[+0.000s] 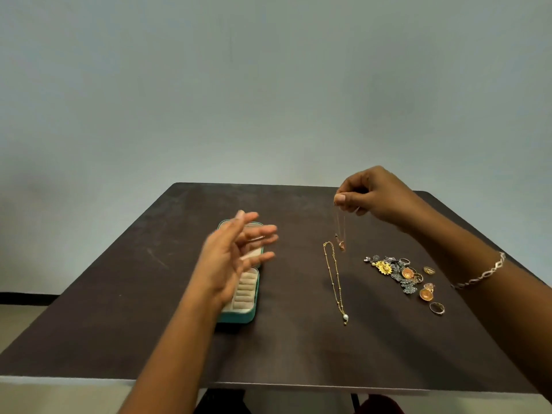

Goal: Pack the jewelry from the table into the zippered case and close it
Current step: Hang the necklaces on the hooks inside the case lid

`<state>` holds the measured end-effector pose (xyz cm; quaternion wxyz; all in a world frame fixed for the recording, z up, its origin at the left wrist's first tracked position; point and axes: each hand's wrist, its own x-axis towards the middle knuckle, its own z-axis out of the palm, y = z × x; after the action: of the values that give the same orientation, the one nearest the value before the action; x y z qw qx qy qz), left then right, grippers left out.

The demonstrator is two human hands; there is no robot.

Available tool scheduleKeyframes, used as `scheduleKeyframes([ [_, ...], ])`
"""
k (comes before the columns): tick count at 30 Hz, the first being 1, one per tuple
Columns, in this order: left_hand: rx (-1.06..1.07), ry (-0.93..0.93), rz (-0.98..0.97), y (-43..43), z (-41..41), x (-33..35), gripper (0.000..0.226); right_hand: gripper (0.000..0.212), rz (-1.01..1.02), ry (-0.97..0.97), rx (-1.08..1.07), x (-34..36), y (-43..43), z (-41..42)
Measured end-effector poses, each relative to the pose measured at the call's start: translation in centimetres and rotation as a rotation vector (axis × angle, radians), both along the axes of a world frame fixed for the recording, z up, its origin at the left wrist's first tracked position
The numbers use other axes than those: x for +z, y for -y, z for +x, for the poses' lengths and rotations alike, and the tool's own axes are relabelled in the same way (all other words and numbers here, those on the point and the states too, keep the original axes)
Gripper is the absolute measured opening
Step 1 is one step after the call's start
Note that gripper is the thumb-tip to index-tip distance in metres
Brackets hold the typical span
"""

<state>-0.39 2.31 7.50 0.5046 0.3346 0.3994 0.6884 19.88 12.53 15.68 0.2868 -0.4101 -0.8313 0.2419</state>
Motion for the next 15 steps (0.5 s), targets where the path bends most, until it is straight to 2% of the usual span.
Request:
scheduleKeyframes([
  [3,0.303,-0.261,-0.078,-2.0,-3.7,-1.2,0.014,0.009,0.019,0.097,-0.020,0.5,-1.3,-0.3],
  [6,0.492,-0.555,-0.191,-4.1,-6.8,-4.7,0.008,0.008,0.056,0.162,-0.025,0.7,-2.2,-1.0],
  [9,0.457,-0.787,-0.316,-5.6,-8.5,-7.5,0.032,0.008,0.066,0.188,-0.007,0.7,-2.6,-2.2],
  [11,0.387,-0.841,-0.347,-6.1,-9.1,-8.2,0.044,0.008,0.063,0.194,0.014,0.6,-2.6,-3.2],
  [15,0.318,-0.911,-0.351,-5.7,-9.2,-9.3,0.046,0.008,0.069,0.208,0.051,-0.1,-2.5,-5.1],
])
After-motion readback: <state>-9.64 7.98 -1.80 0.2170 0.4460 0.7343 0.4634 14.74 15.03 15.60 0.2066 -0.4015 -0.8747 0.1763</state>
